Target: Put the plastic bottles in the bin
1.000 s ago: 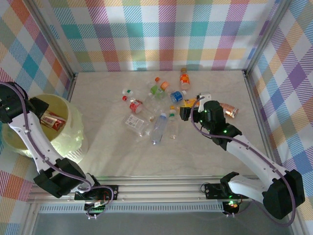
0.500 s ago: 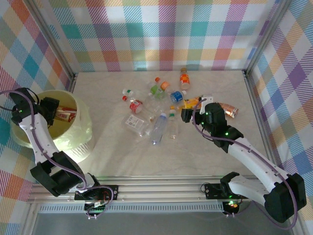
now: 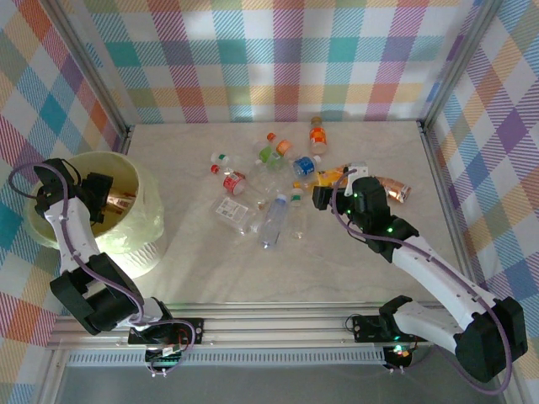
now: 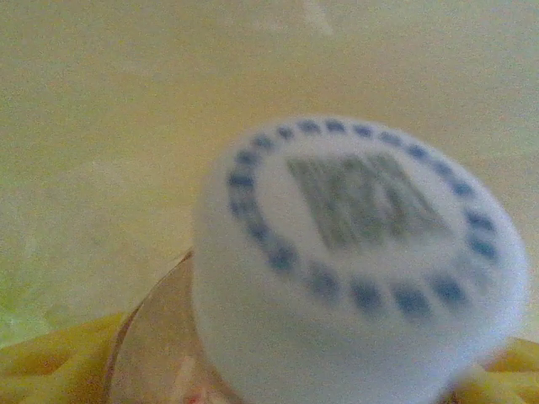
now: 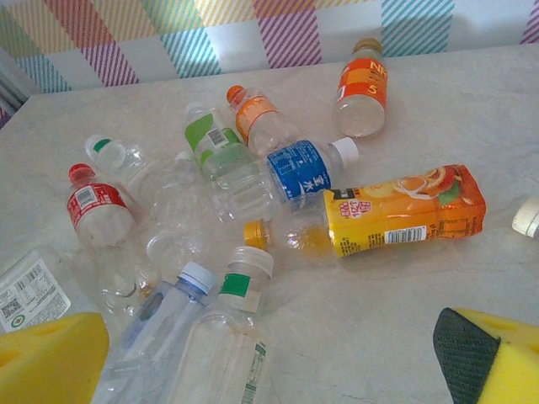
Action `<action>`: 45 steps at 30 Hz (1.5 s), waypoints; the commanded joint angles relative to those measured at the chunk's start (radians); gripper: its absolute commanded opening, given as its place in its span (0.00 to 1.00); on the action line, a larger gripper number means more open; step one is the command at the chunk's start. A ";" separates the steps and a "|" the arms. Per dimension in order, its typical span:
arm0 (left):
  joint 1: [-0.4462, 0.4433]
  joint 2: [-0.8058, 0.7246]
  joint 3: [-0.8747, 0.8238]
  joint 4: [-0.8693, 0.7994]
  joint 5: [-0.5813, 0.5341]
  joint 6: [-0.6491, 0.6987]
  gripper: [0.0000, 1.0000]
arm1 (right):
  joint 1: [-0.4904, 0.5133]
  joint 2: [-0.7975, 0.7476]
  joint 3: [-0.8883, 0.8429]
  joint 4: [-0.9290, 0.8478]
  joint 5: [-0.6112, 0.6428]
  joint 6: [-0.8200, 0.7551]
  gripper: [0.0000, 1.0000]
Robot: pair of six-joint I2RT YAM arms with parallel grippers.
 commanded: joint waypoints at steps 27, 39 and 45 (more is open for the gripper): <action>-0.010 -0.269 0.157 -0.256 -0.020 0.132 1.00 | -0.135 -0.005 -0.048 0.012 0.019 0.189 1.00; -0.020 -0.418 0.146 -0.081 0.395 0.071 1.00 | -0.452 0.111 0.068 -0.185 -0.149 0.053 1.00; -0.047 -0.494 0.151 0.000 0.467 0.057 1.00 | -0.582 0.236 0.164 -0.252 -0.292 -0.194 1.00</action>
